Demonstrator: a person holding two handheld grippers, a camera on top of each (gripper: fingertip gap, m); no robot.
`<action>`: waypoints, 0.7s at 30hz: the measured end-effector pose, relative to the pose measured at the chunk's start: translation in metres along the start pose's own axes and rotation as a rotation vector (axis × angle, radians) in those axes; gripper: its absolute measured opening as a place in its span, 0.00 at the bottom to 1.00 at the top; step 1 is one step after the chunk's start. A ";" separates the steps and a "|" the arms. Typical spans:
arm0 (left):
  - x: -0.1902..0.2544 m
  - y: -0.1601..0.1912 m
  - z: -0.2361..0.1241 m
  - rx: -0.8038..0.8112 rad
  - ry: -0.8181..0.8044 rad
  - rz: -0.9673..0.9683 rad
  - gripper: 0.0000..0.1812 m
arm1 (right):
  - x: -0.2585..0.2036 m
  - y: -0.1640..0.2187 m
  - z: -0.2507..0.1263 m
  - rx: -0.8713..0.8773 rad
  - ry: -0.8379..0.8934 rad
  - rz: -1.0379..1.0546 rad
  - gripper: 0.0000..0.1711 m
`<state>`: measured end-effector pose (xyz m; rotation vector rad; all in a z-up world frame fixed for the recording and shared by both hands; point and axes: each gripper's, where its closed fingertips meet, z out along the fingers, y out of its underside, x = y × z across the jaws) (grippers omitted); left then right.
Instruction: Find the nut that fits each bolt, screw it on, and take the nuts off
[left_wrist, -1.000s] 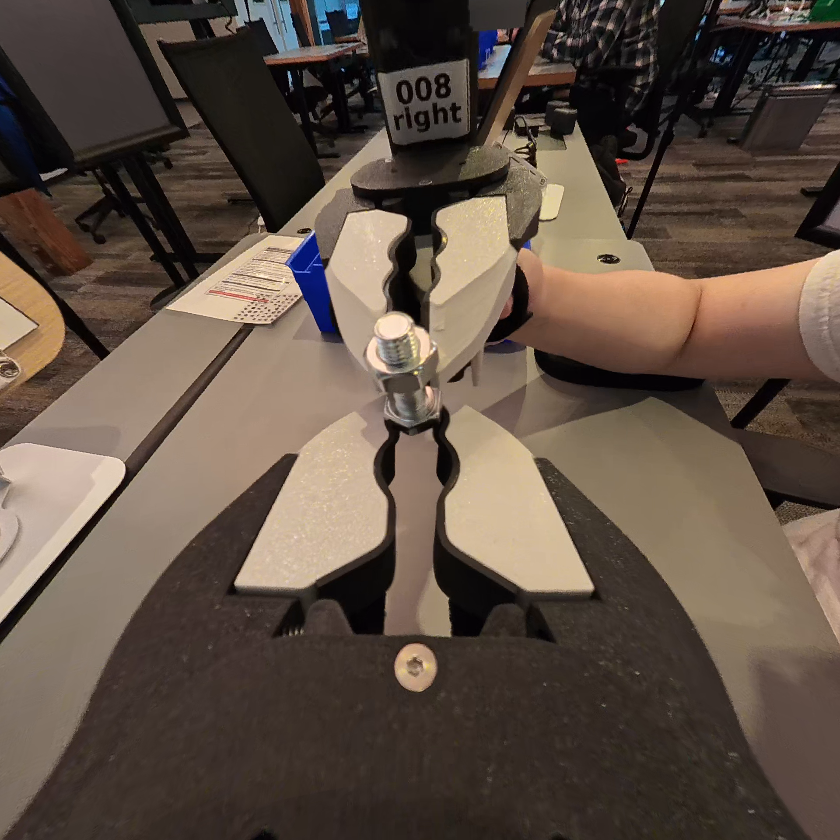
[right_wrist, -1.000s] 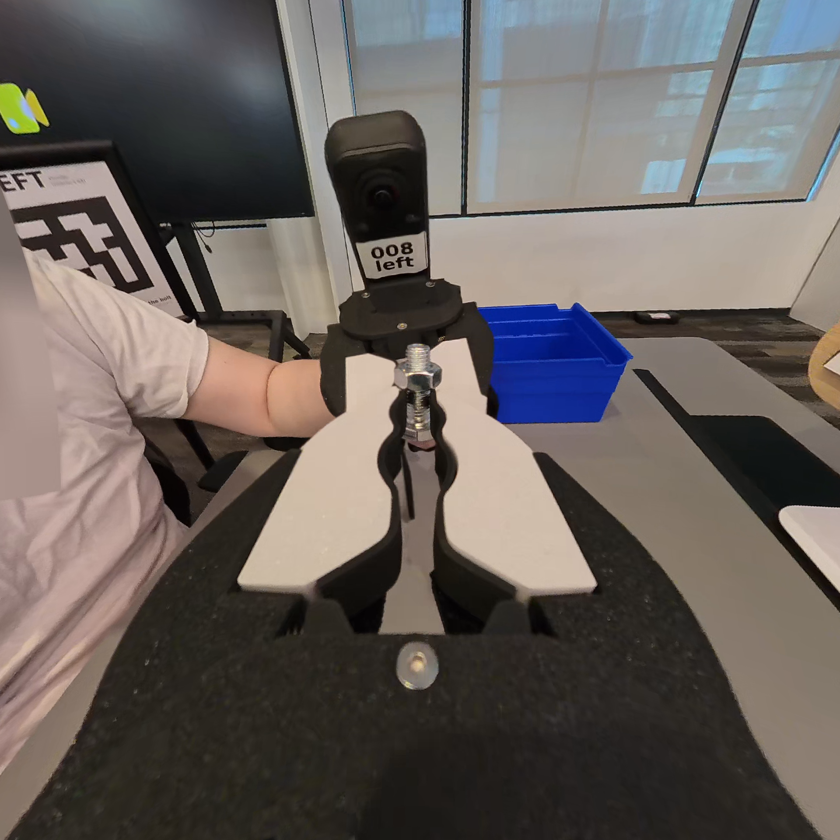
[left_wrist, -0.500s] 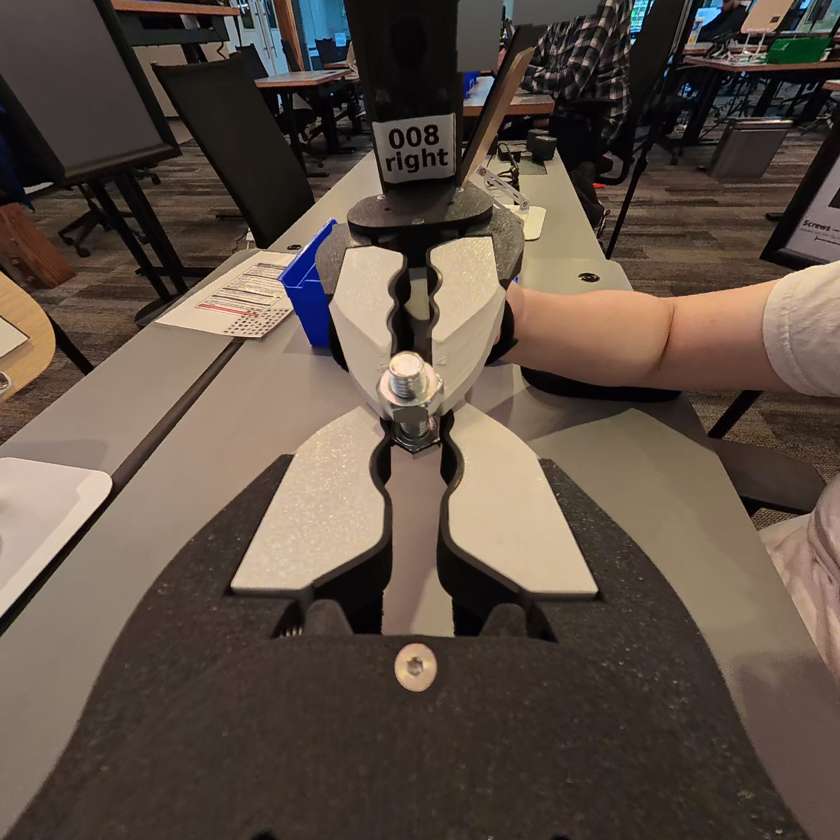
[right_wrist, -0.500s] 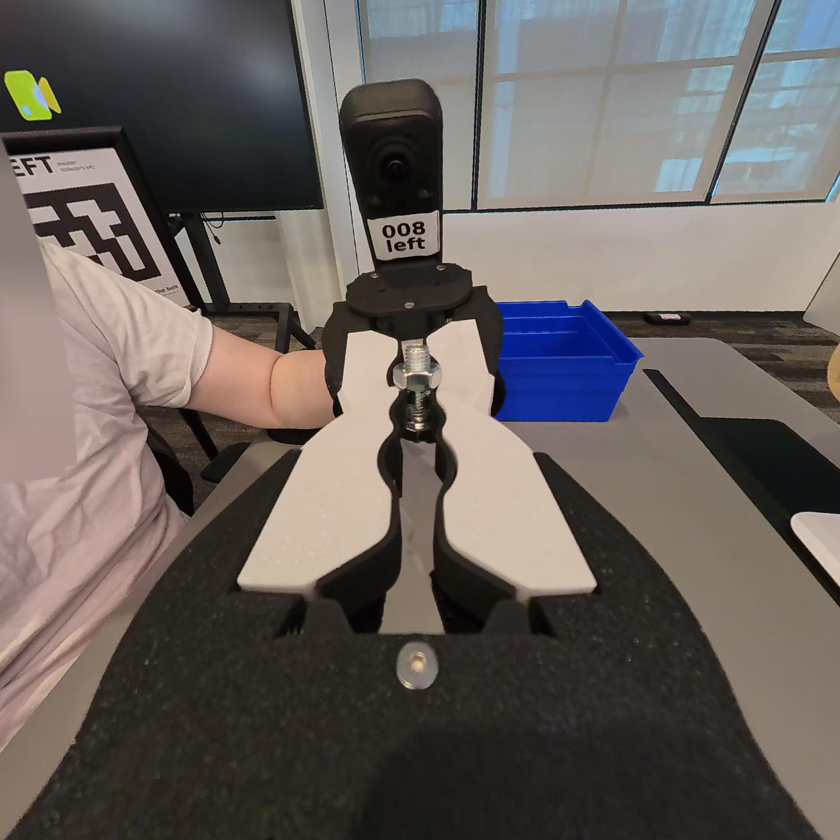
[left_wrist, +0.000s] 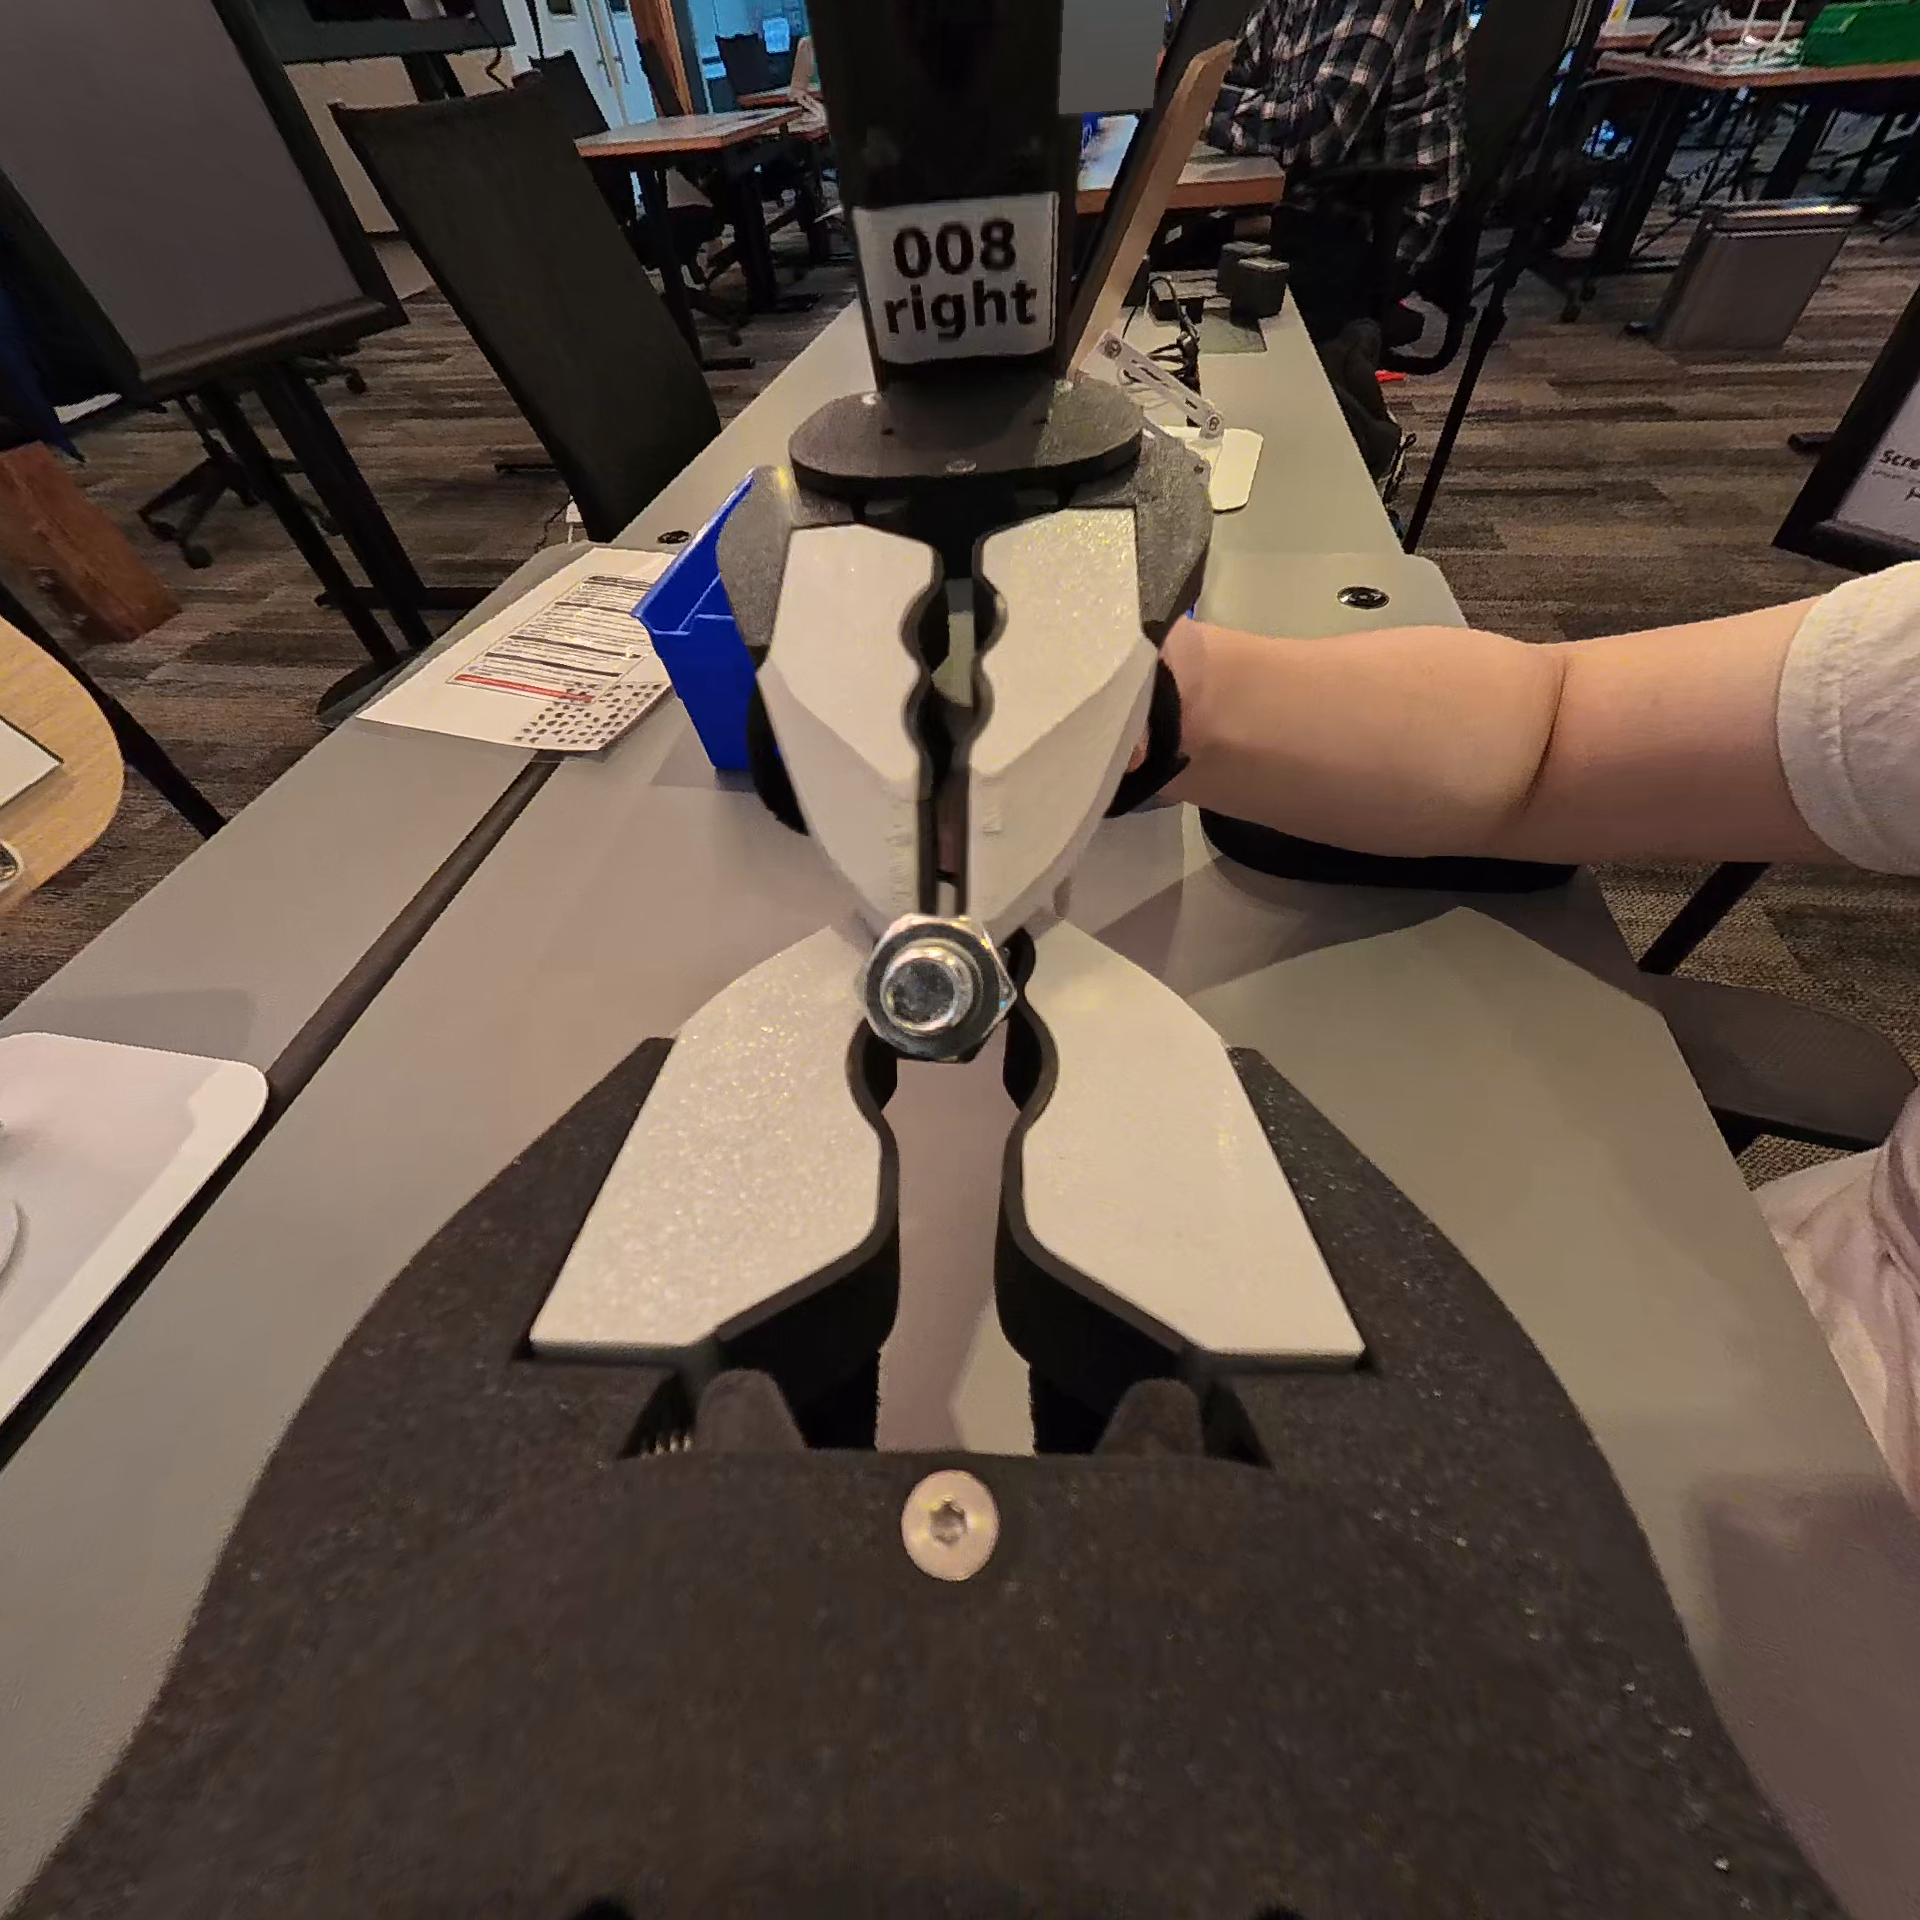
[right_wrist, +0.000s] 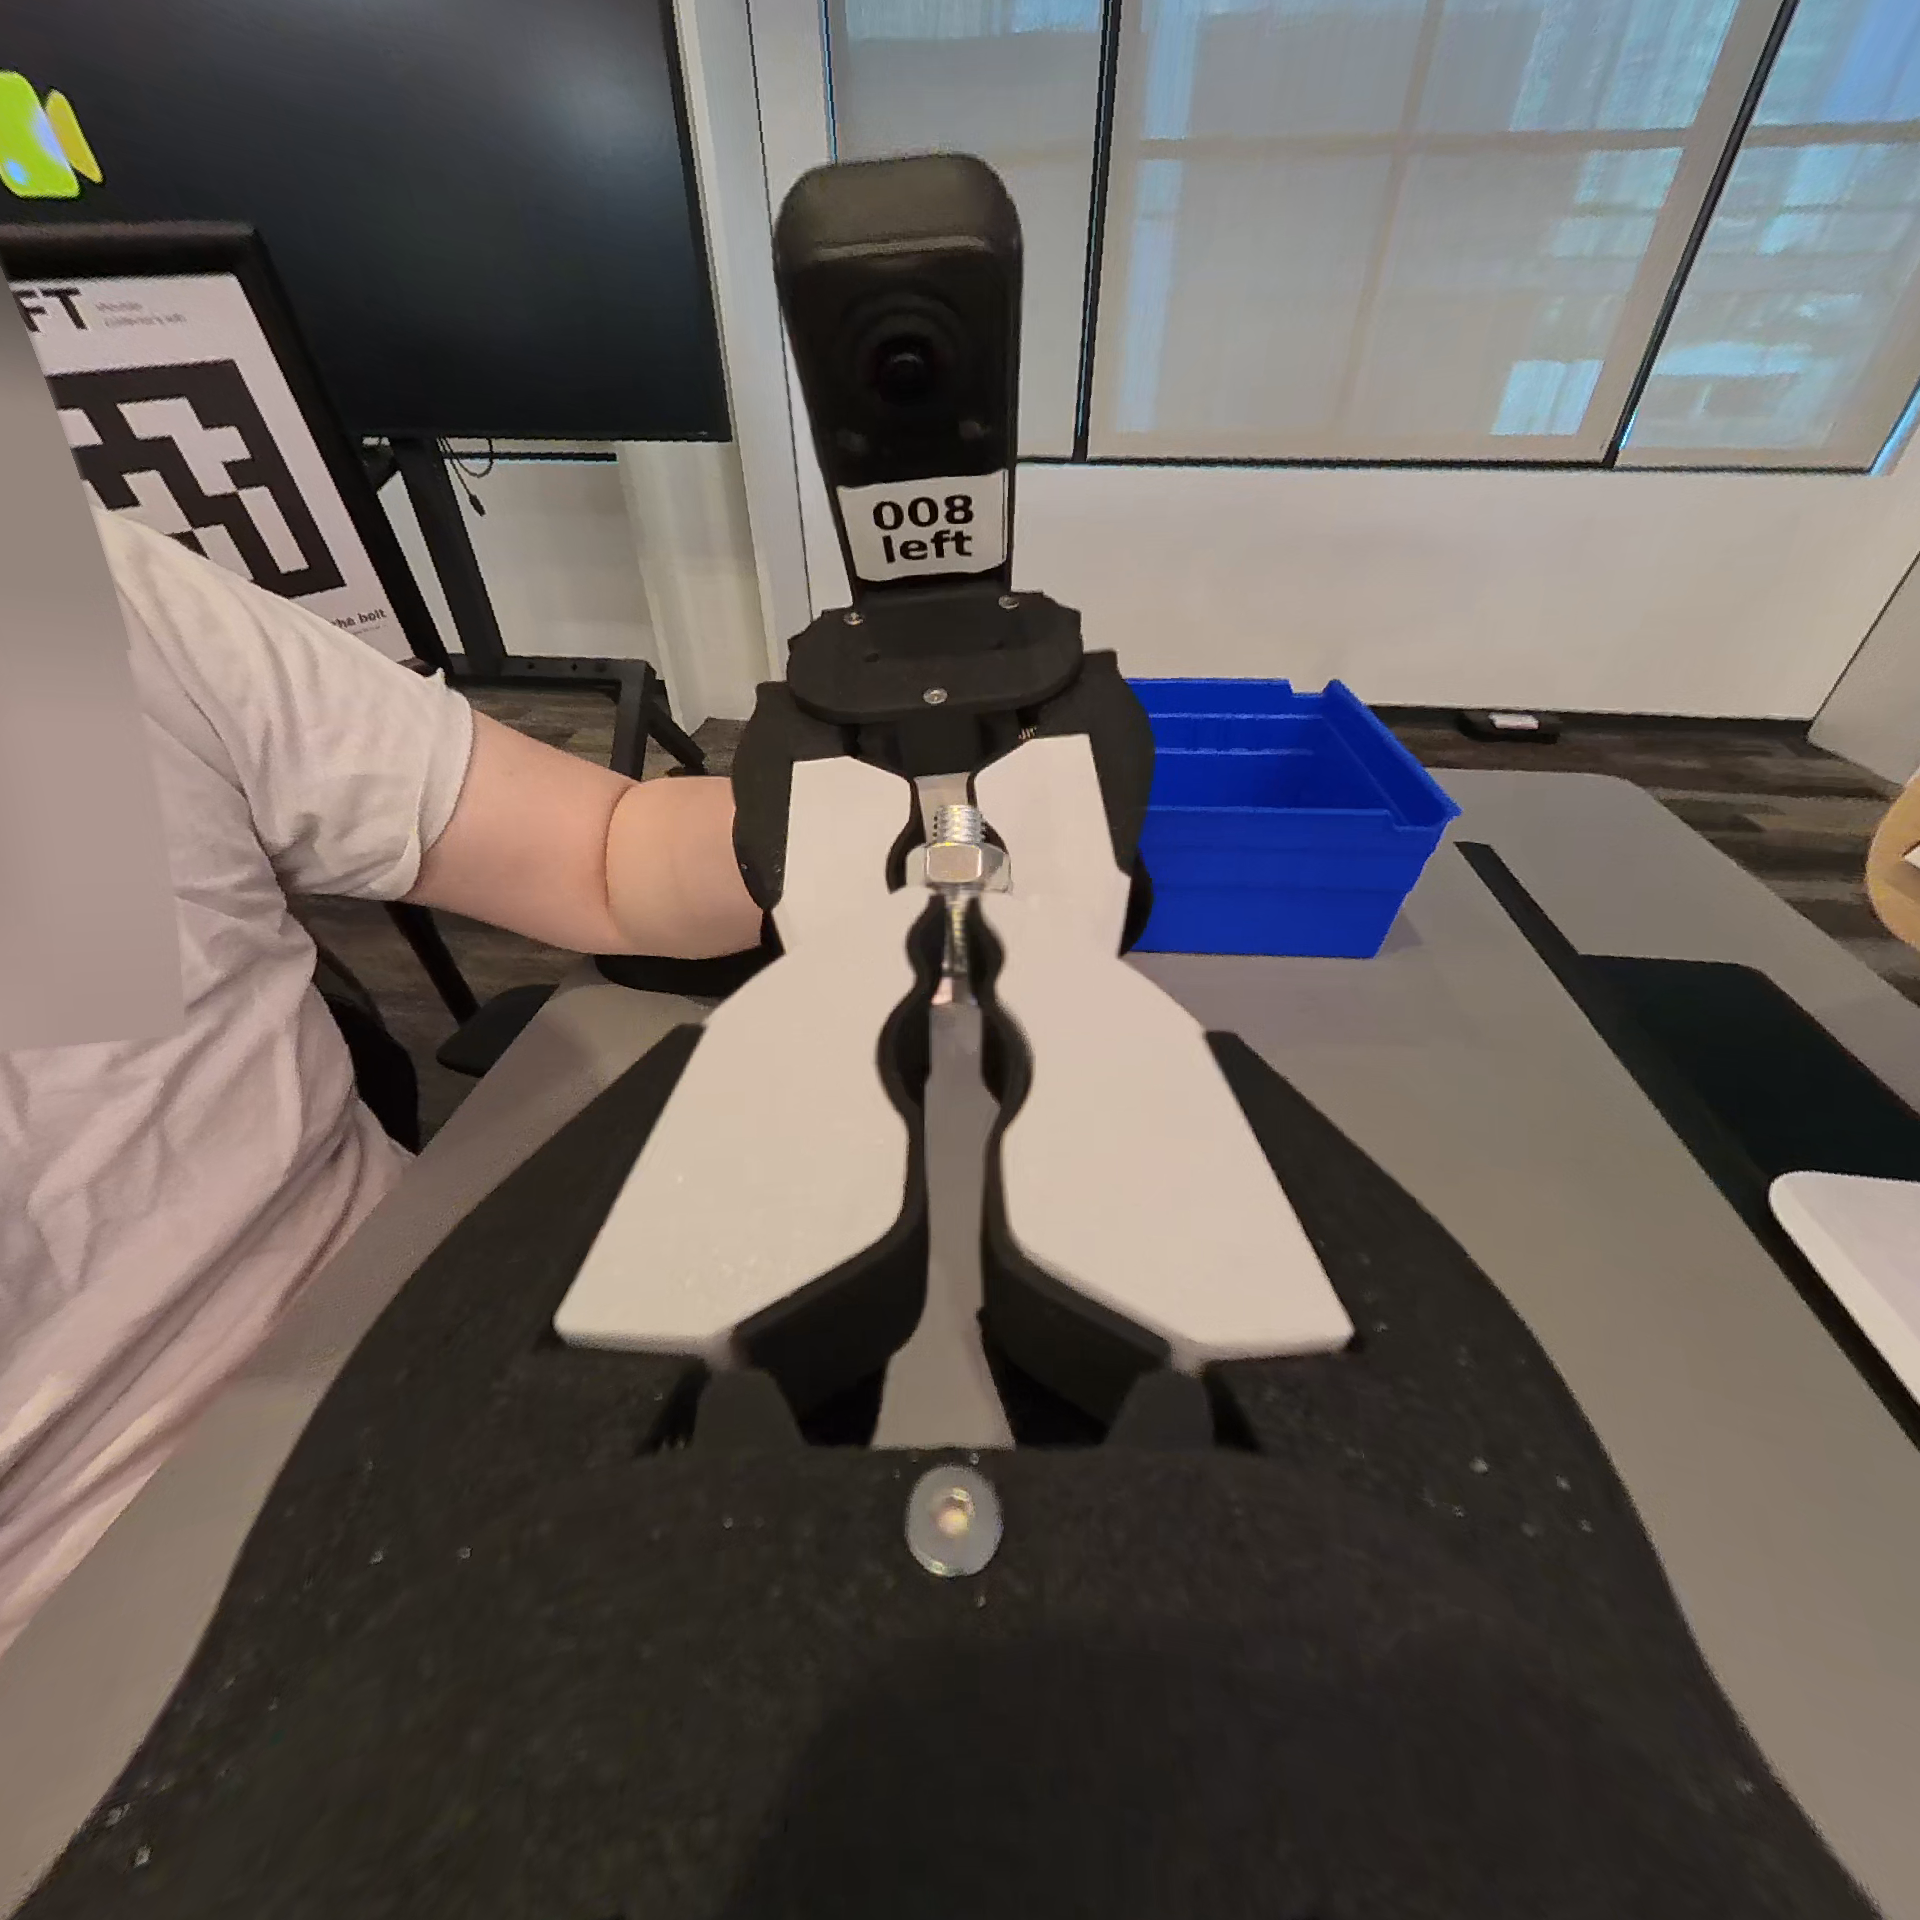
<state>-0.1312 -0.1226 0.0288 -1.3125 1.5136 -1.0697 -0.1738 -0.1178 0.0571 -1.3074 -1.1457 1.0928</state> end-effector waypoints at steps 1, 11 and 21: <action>0.000 0.001 0.000 -0.005 0.003 -0.001 0.08 | 0.000 0.000 0.000 -0.006 0.000 0.004 0.04; 0.000 0.023 0.008 -0.149 -0.017 0.021 0.08 | 0.001 0.018 0.002 -0.222 0.100 -0.169 0.11; 0.000 0.024 0.007 -0.175 -0.038 0.048 0.08 | 0.000 0.017 0.002 -0.246 0.119 -0.215 0.10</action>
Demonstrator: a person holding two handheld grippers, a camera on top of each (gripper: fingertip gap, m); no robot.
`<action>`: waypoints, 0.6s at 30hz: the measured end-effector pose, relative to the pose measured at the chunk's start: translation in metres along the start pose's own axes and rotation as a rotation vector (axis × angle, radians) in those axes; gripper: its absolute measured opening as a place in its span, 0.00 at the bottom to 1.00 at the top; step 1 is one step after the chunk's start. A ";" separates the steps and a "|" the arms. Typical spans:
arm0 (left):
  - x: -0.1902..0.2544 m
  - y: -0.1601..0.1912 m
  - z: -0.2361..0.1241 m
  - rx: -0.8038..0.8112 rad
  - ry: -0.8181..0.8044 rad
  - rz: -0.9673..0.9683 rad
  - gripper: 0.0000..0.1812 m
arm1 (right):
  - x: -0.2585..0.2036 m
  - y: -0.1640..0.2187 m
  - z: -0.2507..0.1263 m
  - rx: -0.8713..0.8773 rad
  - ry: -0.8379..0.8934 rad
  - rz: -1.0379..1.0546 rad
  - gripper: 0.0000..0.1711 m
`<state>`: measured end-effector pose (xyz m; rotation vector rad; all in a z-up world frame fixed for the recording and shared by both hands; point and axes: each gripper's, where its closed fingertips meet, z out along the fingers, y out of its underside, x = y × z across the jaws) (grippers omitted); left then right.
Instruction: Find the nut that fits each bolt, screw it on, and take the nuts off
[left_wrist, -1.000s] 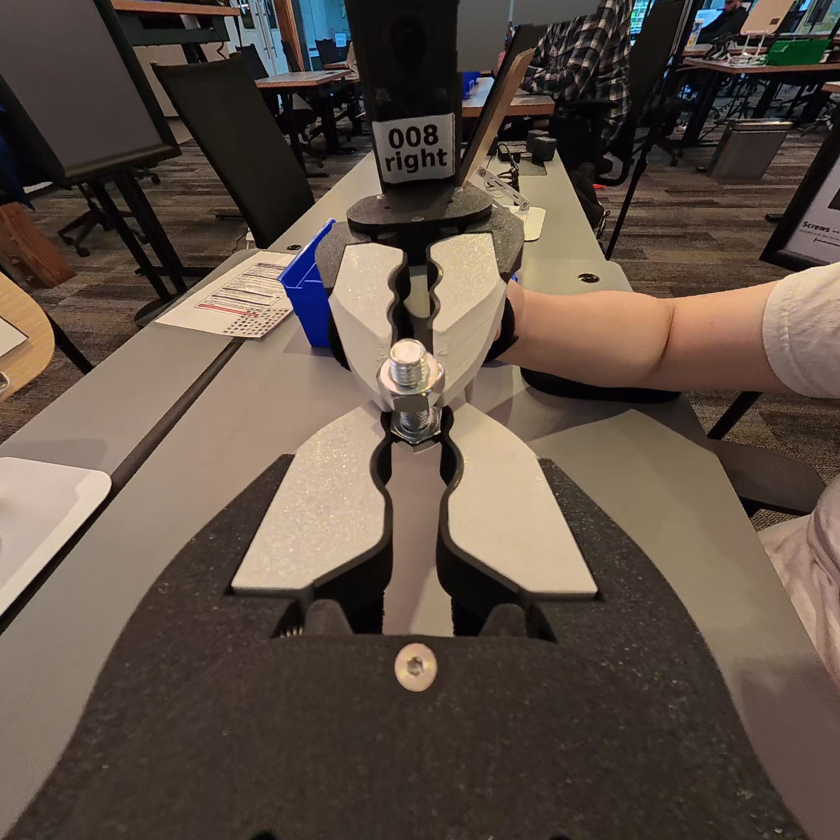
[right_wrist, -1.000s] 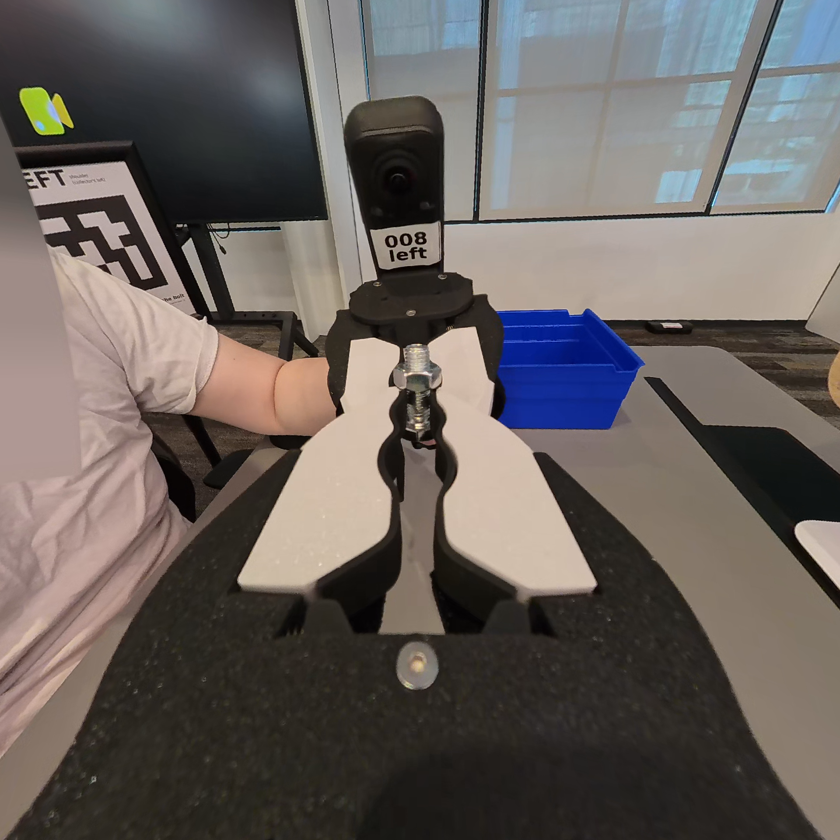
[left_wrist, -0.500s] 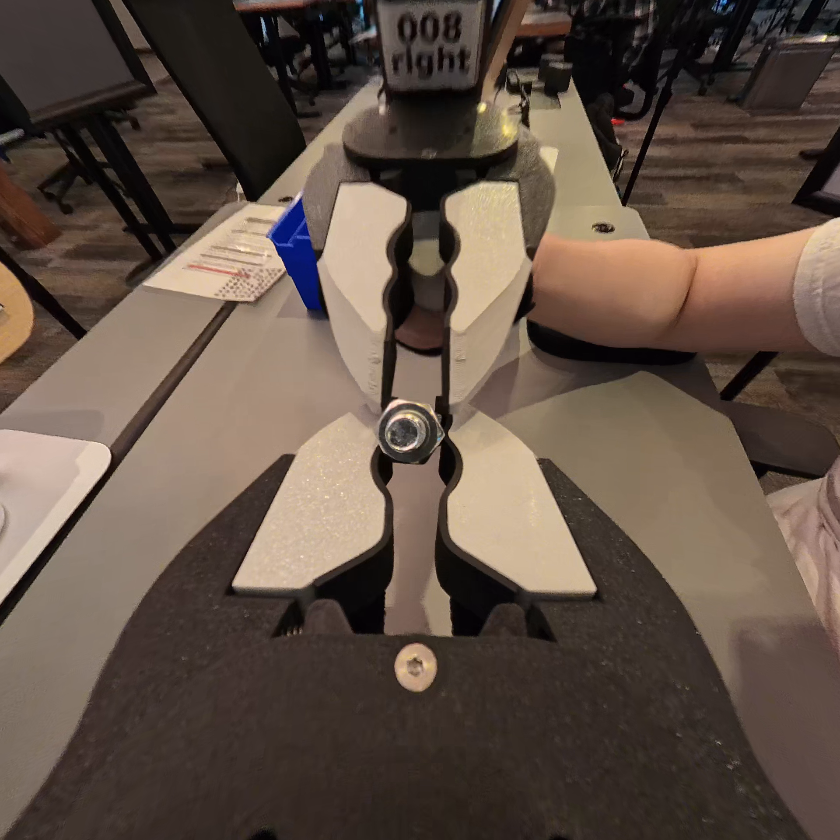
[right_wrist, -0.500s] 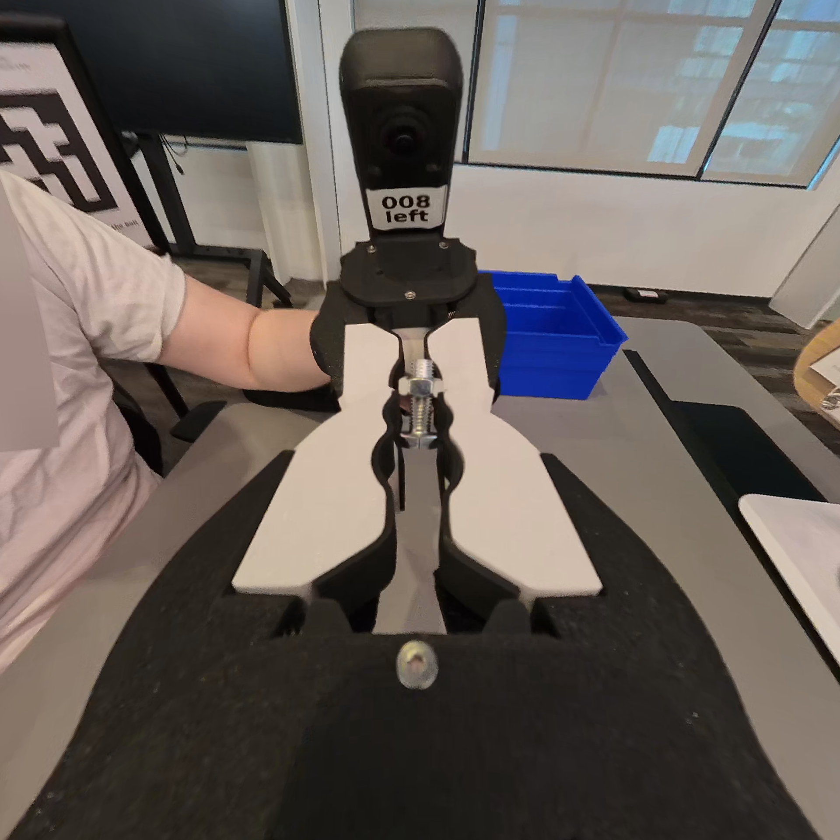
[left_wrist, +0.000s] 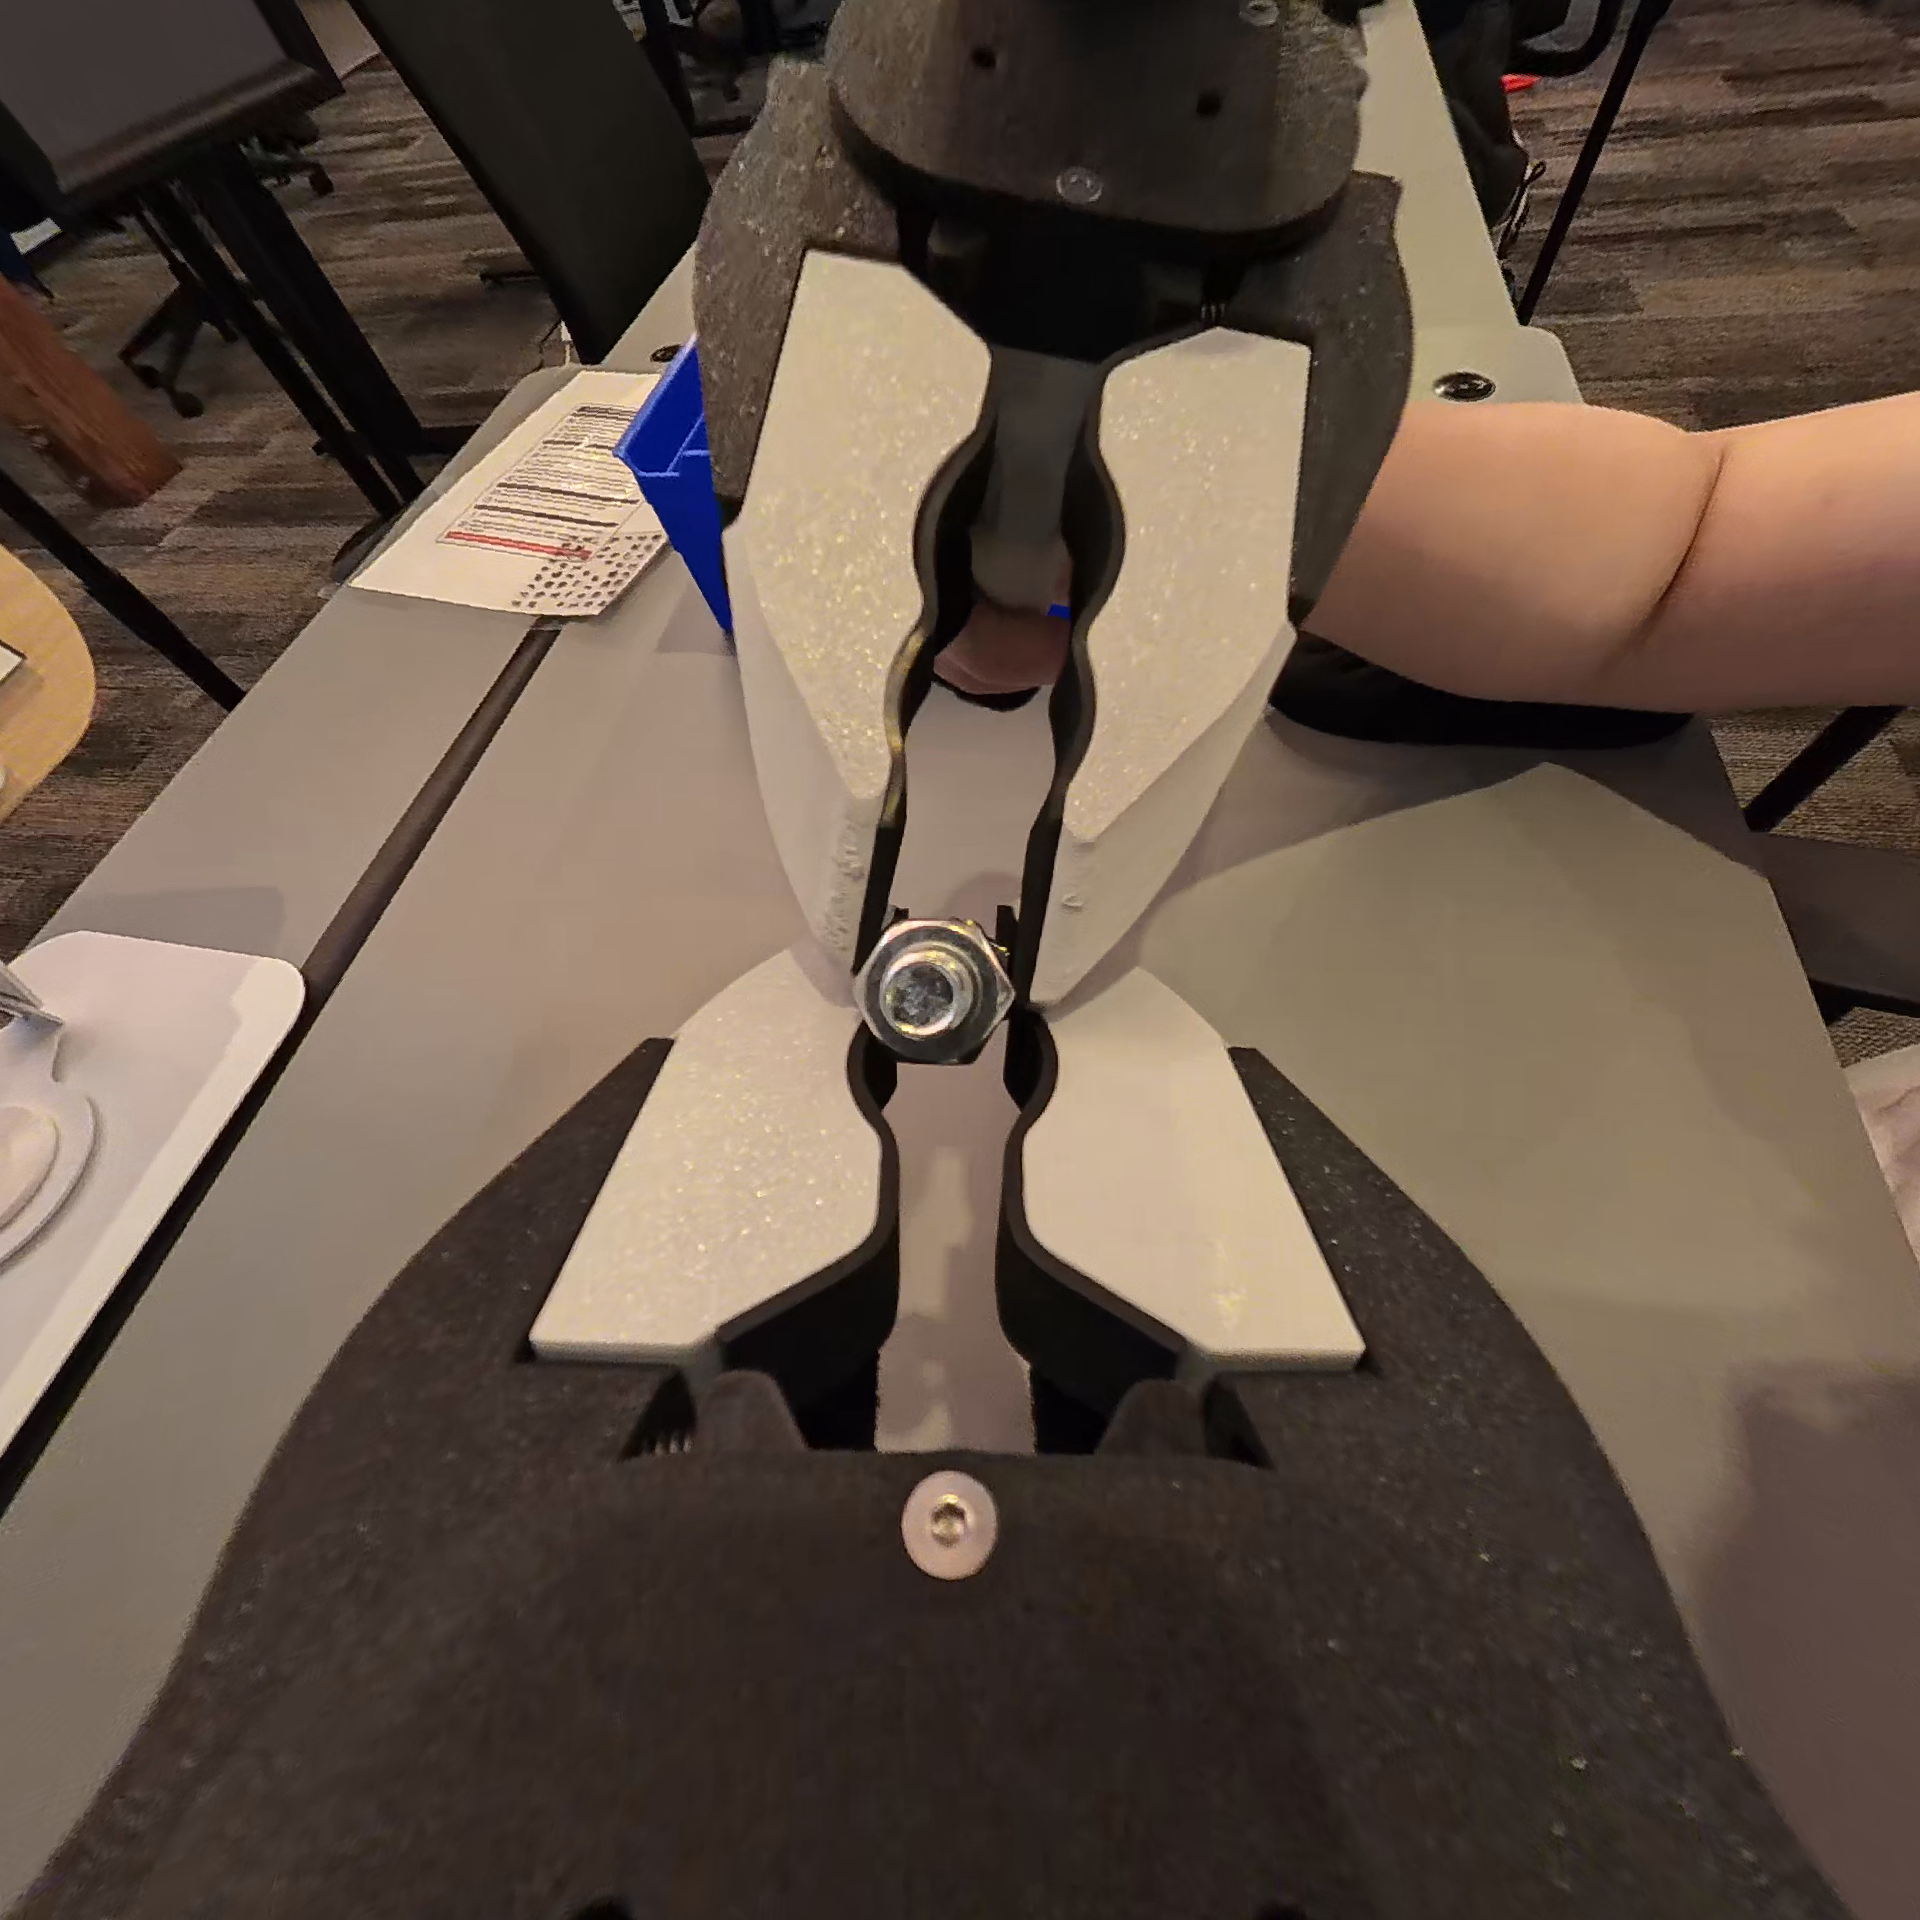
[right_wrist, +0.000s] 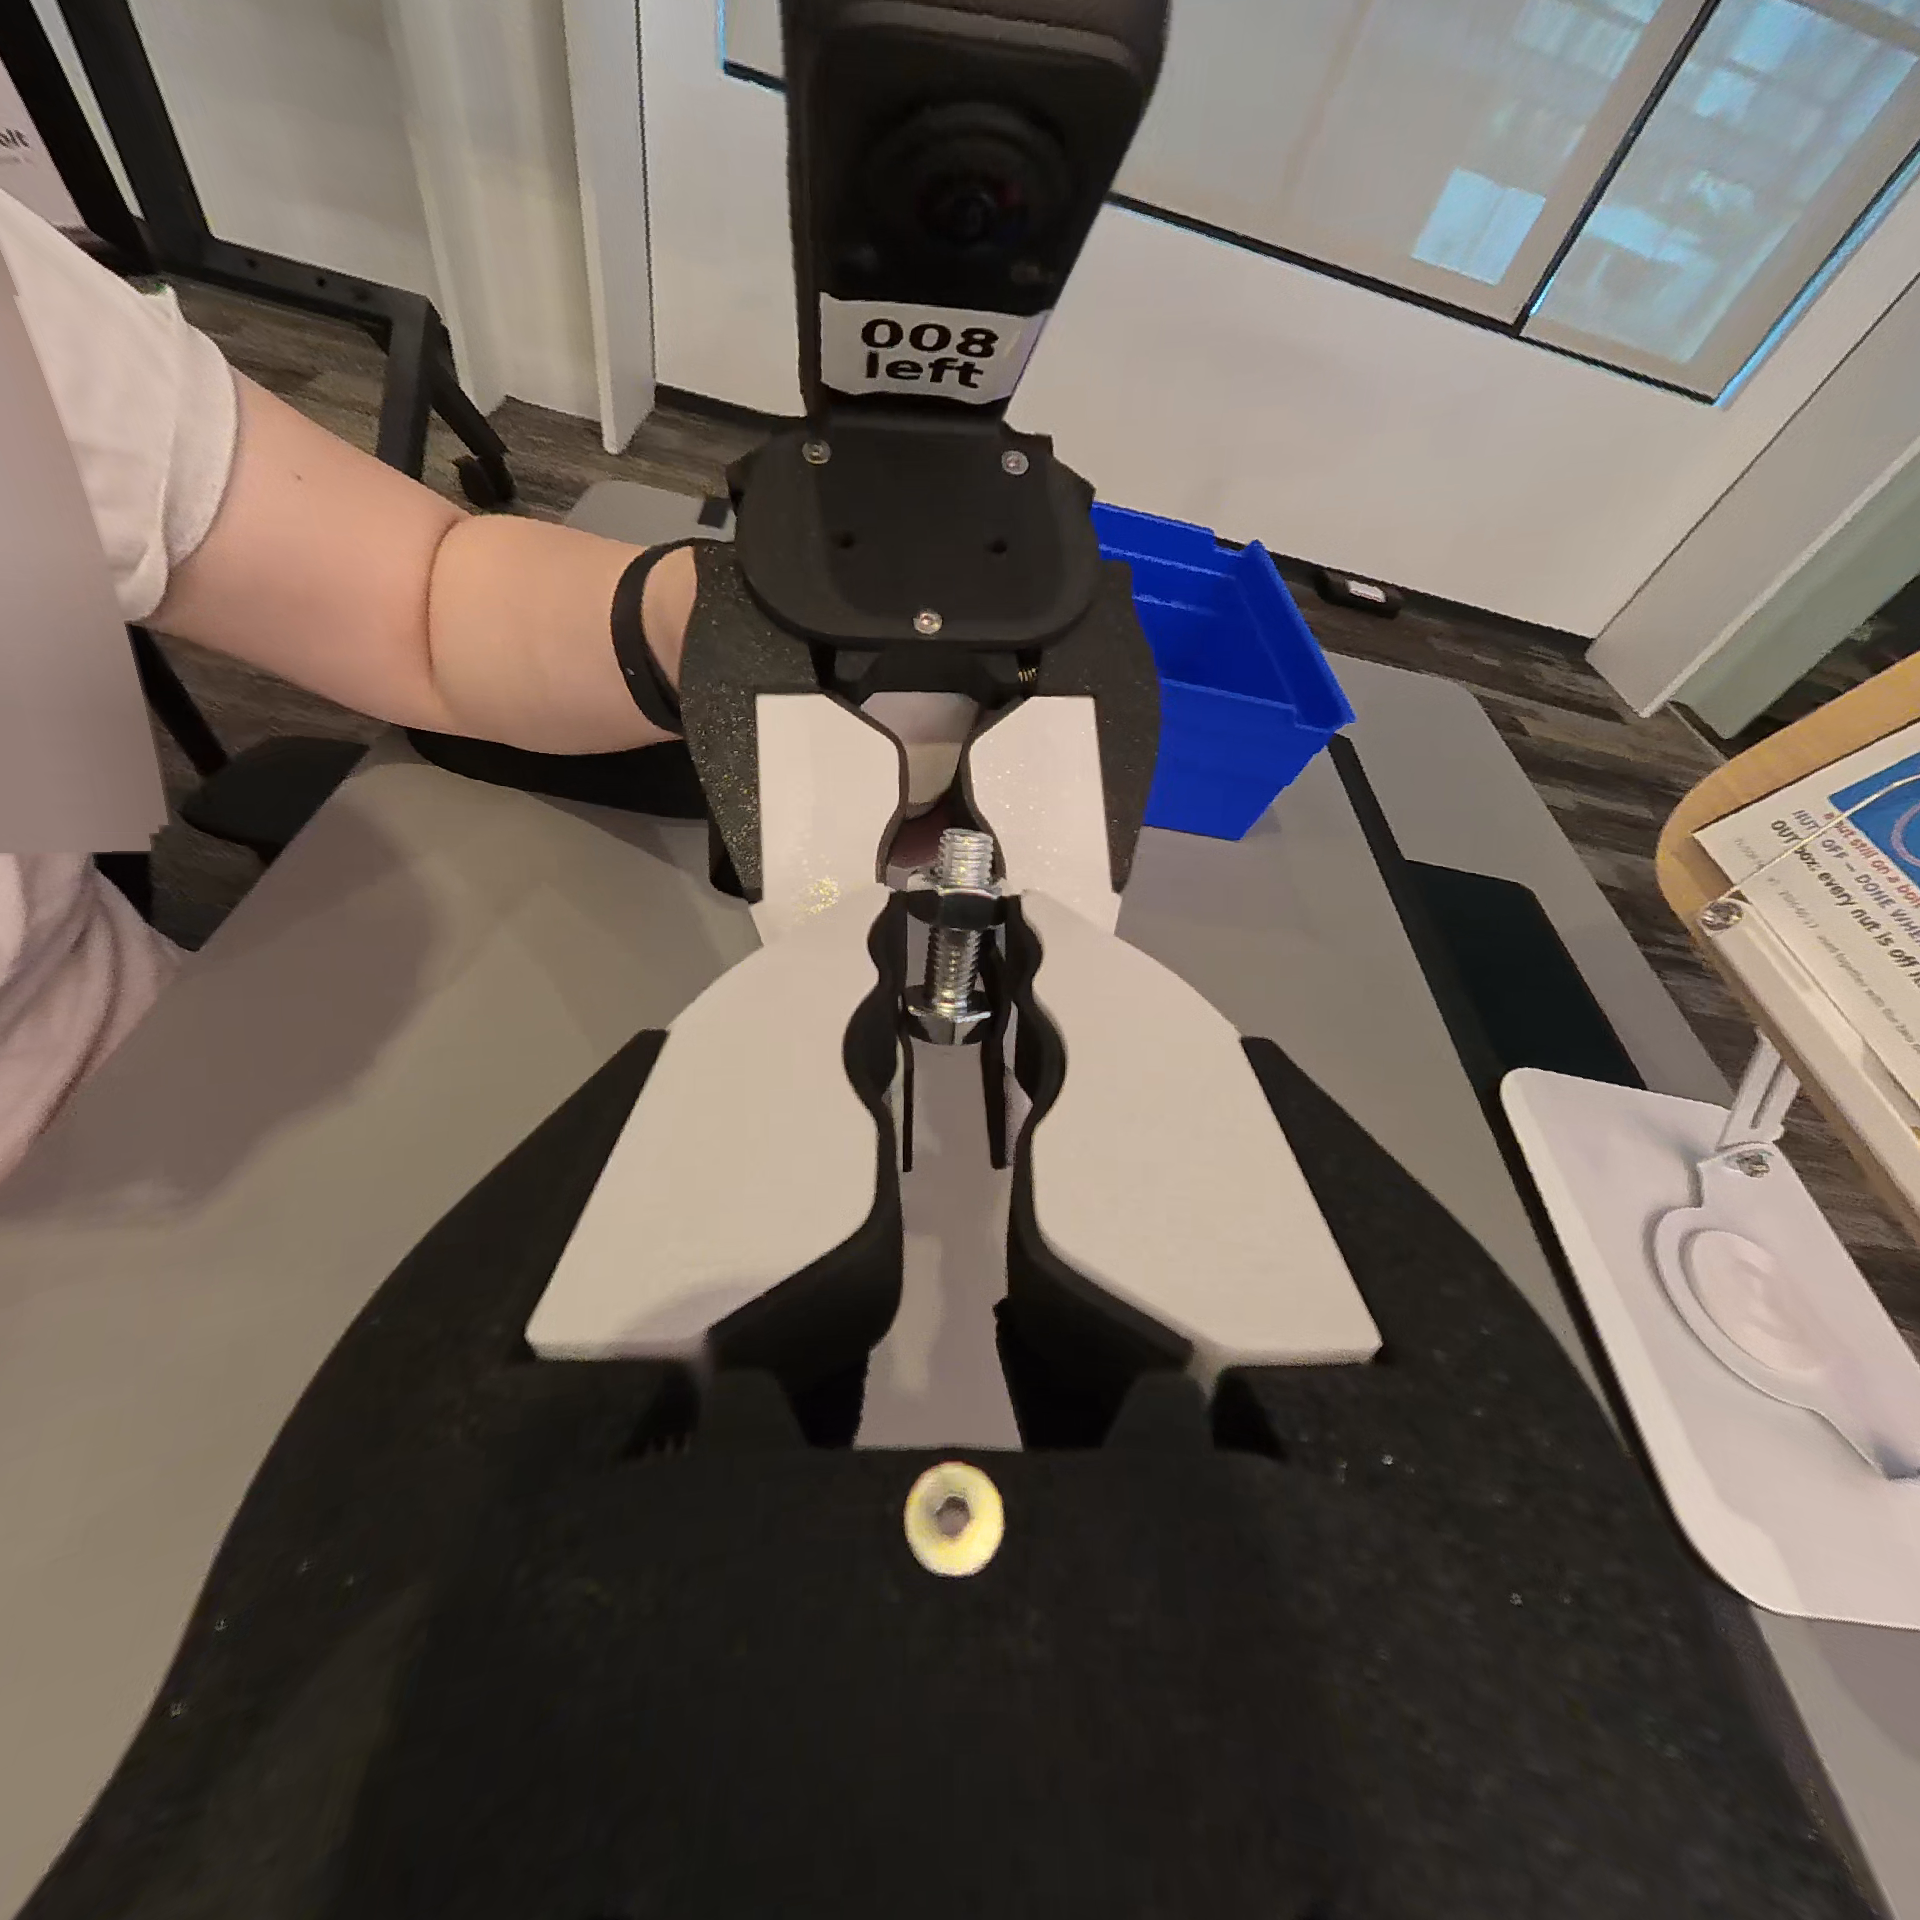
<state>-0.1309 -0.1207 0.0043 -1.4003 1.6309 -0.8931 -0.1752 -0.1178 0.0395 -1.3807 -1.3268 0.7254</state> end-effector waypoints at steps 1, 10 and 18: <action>0.000 0.000 0.000 0.000 0.000 0.003 0.08 | 0.000 -0.001 0.000 0.011 -0.010 0.012 0.10; 0.000 0.003 0.005 -0.003 0.007 -0.016 0.10 | 0.004 -0.009 -0.005 0.146 -0.075 0.147 0.10; -0.003 -0.008 -0.002 0.071 0.002 -0.042 0.11 | 0.011 -0.012 -0.012 0.199 -0.079 0.197 0.10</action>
